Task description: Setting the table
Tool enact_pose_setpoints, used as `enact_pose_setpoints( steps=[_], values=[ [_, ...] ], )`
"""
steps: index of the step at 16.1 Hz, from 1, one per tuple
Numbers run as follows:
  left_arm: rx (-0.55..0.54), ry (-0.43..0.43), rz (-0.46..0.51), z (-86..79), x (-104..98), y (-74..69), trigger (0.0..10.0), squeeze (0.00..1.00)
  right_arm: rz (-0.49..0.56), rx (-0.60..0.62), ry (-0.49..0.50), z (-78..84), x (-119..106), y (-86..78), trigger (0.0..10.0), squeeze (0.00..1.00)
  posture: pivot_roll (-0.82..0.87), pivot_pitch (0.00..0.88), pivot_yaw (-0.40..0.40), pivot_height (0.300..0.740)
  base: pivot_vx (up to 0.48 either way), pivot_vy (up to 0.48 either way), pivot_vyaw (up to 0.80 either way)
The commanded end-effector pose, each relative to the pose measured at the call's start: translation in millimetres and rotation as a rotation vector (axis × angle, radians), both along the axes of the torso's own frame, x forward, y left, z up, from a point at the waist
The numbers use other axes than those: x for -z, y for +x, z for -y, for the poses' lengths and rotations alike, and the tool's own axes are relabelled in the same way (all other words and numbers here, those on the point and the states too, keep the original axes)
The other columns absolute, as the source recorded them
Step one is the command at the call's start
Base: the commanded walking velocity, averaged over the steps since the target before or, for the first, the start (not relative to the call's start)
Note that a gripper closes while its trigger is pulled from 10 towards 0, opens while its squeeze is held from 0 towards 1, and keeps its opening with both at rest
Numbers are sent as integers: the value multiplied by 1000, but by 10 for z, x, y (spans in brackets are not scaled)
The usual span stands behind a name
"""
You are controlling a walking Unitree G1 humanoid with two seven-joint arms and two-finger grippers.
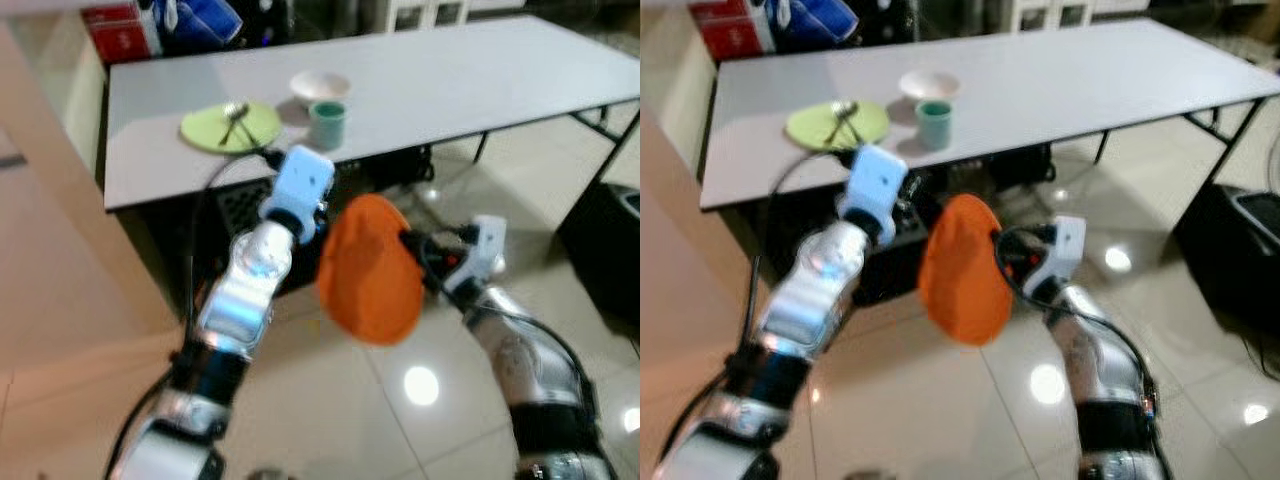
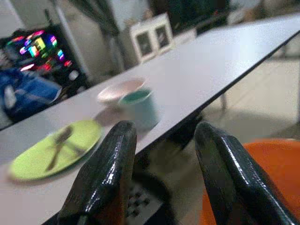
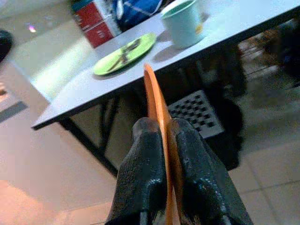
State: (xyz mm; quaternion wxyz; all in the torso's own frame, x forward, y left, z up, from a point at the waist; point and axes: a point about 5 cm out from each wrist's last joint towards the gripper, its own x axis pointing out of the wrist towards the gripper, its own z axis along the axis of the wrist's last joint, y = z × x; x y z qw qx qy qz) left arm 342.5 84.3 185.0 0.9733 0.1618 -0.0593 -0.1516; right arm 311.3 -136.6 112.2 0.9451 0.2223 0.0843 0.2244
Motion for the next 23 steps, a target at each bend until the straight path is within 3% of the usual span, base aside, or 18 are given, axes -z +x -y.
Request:
enact_pose_setpoints(
  steps=[1, 4, 7, 16, 23],
  values=[
    [15, -4, 4, 62, -15, -3, 10000, 0, 14, -64, 22, -164, -36, -26, 10000, 0, 63, 0, 7, 740, 375, 0, 0],
    [12, 14, -11, 72, 19, 0, 10000, 0, 2, -90, 32, -296, 7, -36, 10000, 0, 61, 0, 6, 740, 480, 0, 0],
    [9, 23, -17, 87, 64, 0, 10000, 0, -20, -27, 2, -337, 68, 28, 10000, 0, 57, 0, 0, 740, 480, 0, 0],
    [43, 86, 0, 102, 72, 37, 10000, 0, -15, -26, -2, -427, 82, 90, 10000, 0, 58, 0, 21, 740, 458, 0, 0],
    [56, 125, 0, 100, 83, 65, 10000, 0, -15, -16, 10, -477, 118, 95, 10000, 0, 54, 0, 50, 740, 358, -316, 0]
  ],
)
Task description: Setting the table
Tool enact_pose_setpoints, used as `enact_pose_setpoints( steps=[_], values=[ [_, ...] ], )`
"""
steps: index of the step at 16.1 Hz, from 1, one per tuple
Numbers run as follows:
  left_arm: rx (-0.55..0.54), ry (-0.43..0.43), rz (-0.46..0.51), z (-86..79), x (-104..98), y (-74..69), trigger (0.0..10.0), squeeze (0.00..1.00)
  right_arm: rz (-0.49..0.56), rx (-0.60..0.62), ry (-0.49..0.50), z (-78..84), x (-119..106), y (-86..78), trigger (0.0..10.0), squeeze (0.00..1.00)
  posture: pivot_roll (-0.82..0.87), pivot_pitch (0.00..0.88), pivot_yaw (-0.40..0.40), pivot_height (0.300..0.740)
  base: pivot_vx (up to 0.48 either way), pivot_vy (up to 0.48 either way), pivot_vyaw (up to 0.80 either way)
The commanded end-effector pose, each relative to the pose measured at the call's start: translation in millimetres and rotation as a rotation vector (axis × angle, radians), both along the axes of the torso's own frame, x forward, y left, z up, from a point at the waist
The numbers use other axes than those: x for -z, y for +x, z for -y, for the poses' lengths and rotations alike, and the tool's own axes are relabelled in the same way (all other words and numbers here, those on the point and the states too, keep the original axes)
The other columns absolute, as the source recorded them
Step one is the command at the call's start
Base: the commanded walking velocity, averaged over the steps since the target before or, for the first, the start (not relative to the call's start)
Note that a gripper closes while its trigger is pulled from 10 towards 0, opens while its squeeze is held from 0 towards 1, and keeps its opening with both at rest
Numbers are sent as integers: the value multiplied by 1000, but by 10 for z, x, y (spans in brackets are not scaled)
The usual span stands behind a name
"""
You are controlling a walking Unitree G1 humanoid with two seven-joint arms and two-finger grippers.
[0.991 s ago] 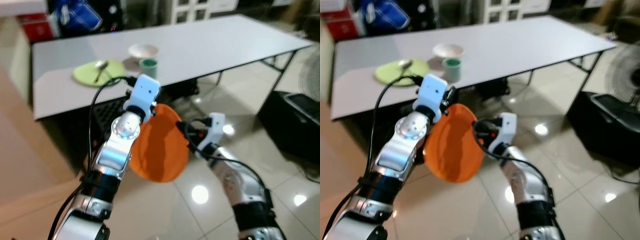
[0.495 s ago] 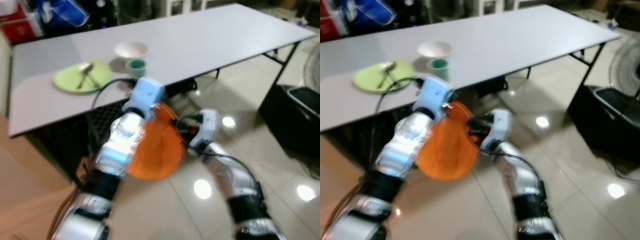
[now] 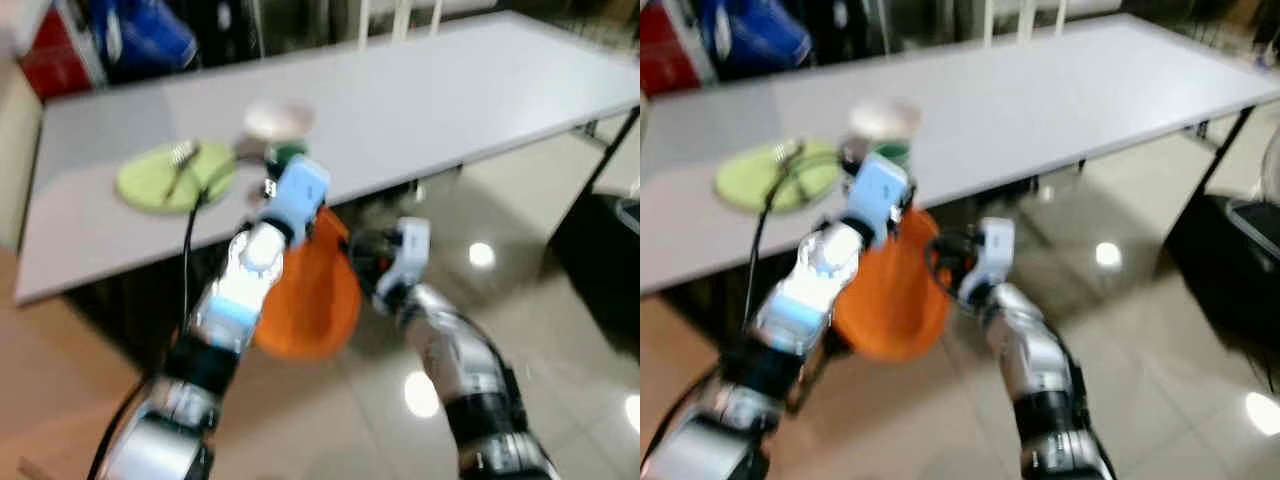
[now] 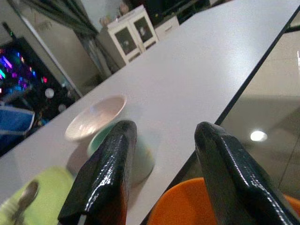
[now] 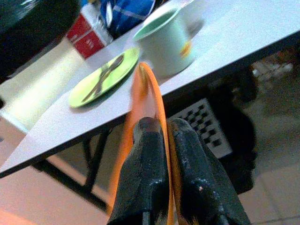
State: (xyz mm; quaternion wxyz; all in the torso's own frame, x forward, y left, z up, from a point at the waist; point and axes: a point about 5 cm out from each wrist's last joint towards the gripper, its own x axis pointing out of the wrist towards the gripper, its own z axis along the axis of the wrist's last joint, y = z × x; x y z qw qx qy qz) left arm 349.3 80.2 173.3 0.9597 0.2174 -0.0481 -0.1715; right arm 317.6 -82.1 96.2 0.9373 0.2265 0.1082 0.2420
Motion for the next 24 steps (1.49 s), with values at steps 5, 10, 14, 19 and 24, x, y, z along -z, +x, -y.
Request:
enact_pose_setpoints(
  steps=[5, 10, 14, 19, 24],
  values=[
    [30, 28, 9, 53, -21, 10, 10000, 0, 34, 34, 15, 36, -51, 34, 10000, 0, 47, 0, 61, 740, 218, -357, 0],
    [30, 37, 0, 62, 0, 11, 10000, 0, 36, 39, 13, 54, -36, 27, 10000, 0, 45, 0, 62, 740, 435, -105, 0],
    [19, 13, -22, 57, 27, 15, 10000, 0, 36, 44, 10, 68, -32, 17, 10000, 0, 42, 0, 56, 740, 468, 0, 0],
    [-5, -8, -40, 6, 55, 17, 10000, 0, 33, 94, 29, 185, -46, 56, 10000, 0, 53, 0, 48, 740, 480, 0, 0],
    [-91, -142, -157, -238, 229, 6, 10000, 0, 18, 180, -11, 397, 47, 69, 10000, 0, 66, 0, 41, 740, 192, 0, 0]
  ],
)
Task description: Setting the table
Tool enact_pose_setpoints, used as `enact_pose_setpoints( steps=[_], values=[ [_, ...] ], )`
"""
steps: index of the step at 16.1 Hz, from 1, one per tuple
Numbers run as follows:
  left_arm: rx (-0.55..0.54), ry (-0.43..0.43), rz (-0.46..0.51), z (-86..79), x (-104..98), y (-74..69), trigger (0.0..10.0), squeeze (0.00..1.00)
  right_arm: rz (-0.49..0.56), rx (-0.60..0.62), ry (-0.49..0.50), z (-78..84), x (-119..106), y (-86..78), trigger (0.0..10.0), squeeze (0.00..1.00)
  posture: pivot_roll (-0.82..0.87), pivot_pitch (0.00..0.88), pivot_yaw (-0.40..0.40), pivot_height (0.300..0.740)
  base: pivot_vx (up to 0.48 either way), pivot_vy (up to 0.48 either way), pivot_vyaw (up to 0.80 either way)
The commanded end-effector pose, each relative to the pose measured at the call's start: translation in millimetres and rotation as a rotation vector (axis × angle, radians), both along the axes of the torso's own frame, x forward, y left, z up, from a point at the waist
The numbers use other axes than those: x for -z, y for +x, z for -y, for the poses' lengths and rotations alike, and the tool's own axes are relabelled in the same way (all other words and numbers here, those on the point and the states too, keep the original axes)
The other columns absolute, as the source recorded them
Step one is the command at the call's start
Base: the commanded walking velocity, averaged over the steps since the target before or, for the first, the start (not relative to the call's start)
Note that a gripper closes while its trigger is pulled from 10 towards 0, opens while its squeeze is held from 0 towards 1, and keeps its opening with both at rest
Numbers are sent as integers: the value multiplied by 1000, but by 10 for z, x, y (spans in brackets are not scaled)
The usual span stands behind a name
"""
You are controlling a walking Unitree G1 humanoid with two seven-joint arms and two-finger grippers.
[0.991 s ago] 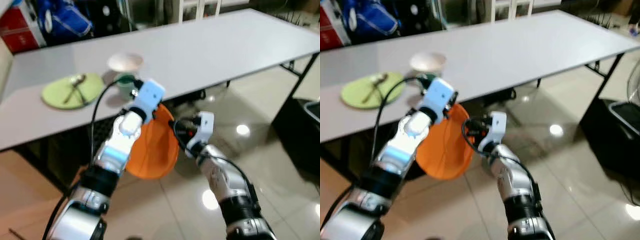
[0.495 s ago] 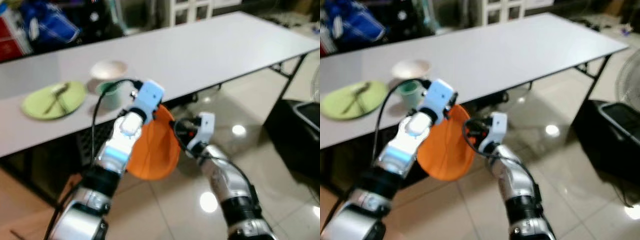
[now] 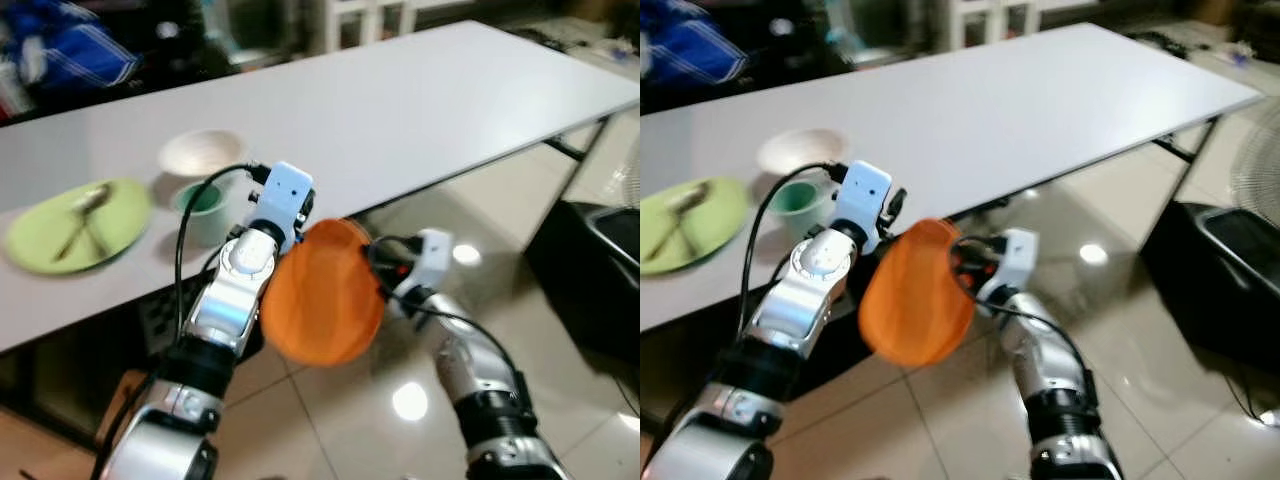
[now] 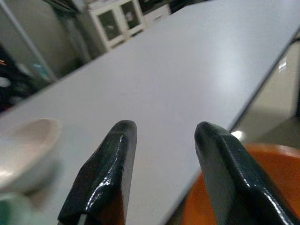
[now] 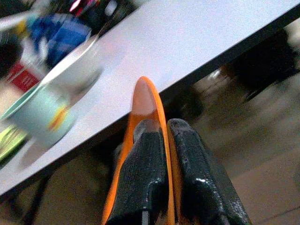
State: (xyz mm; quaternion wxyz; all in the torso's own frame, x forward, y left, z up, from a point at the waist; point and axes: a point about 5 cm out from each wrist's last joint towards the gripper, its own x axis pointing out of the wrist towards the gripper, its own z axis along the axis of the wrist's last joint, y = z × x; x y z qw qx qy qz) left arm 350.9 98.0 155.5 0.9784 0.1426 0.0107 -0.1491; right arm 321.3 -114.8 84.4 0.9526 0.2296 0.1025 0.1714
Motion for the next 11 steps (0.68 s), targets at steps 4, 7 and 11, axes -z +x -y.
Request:
enact_pose_setpoints(
  steps=[4, 7, 11],
  values=[
    [-57, -153, -122, -670, 264, -213, 10000, 0, 28, 95, -42, 323, 44, -60, 10000, 0, 77, 0, 59, 740, 0, 0, 0],
    [-85, -347, -245, -971, 558, -658, 10000, 0, 69, 99, -58, 609, 15, -322, 10000, 0, 72, 0, 64, 740, 0, 0, 0],
    [-126, -365, -277, -1148, 798, -886, 10000, 0, 17, 79, -186, 817, 283, -655, 10000, 0, 57, 0, 56, 740, 0, 0, 0]
  ],
)
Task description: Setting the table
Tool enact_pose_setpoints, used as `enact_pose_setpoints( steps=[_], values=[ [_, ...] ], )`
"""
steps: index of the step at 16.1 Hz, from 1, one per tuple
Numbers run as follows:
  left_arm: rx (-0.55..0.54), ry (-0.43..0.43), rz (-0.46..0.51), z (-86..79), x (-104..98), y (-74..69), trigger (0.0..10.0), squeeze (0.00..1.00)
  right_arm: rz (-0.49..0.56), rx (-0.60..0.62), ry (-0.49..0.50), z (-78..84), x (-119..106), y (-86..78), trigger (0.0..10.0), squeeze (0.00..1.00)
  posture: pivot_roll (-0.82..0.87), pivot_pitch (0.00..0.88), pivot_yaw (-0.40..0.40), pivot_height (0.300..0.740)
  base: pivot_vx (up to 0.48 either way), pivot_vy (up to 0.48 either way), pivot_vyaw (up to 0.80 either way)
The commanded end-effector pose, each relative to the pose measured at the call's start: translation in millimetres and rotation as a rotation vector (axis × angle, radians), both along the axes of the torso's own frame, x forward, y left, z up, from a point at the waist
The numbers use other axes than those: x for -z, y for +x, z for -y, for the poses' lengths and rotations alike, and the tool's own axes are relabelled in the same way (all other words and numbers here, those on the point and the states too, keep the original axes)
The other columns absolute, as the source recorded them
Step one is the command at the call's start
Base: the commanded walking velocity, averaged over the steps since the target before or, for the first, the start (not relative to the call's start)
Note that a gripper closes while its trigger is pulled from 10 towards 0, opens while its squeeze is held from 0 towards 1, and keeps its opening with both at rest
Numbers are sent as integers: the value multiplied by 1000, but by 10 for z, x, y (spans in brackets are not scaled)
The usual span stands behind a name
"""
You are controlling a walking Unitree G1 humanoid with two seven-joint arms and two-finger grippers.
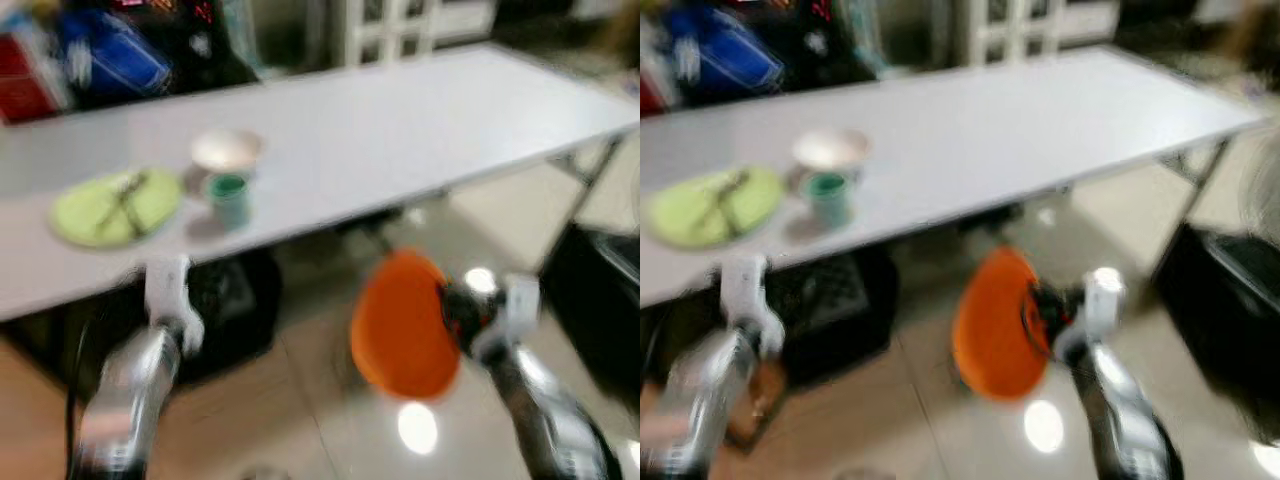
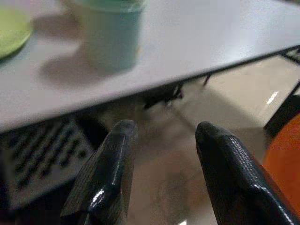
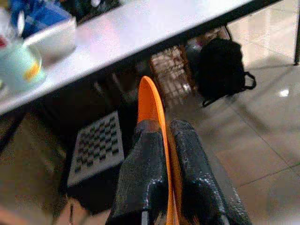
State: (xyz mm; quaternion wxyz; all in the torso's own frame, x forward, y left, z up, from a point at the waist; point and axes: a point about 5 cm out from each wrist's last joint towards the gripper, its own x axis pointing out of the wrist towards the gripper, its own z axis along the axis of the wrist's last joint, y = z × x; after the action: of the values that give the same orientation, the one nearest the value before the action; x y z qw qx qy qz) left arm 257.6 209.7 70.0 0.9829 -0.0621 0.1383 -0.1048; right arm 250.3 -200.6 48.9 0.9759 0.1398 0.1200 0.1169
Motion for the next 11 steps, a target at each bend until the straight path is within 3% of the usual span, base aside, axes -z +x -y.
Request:
enact_pose_setpoints(
  steps=[1, 2, 5, 8, 9, 11],
  values=[
    [-7, 2, 11, -43, -24, 29, 10000, 0, 19, -27, -14, -7, 17, -49, 10000, 0, 51, 0, 57, 740, 0, 0, 0],
    [-29, -24, -25, -24, 43, 27, 10000, 0, -12, -41, -31, 43, 101, -189, 10000, 0, 36, 0, 59, 740, 0, 0, 0],
    [5, 23, 12, 137, 37, 107, 10000, 0, -27, -55, -17, 72, 160, -242, 10000, 0, 22, 0, 66, 740, 0, 0, 0],
    [77, 25, 64, 304, -37, 144, 10000, 0, -31, -160, -122, -111, 222, -263, 10000, 0, 16, 0, 72, 740, 0, 0, 0],
    [160, 48, 68, 339, -22, 88, 10000, 0, -50, -275, -202, -211, 262, -321, 10000, 0, 17, 0, 73, 740, 0, 0, 0],
    [377, 129, 47, 456, 29, 10, 10000, 0, 4, -362, -219, -329, 208, -311, 10000, 0, 24, 0, 69, 740, 0, 0, 0]
  ],
)
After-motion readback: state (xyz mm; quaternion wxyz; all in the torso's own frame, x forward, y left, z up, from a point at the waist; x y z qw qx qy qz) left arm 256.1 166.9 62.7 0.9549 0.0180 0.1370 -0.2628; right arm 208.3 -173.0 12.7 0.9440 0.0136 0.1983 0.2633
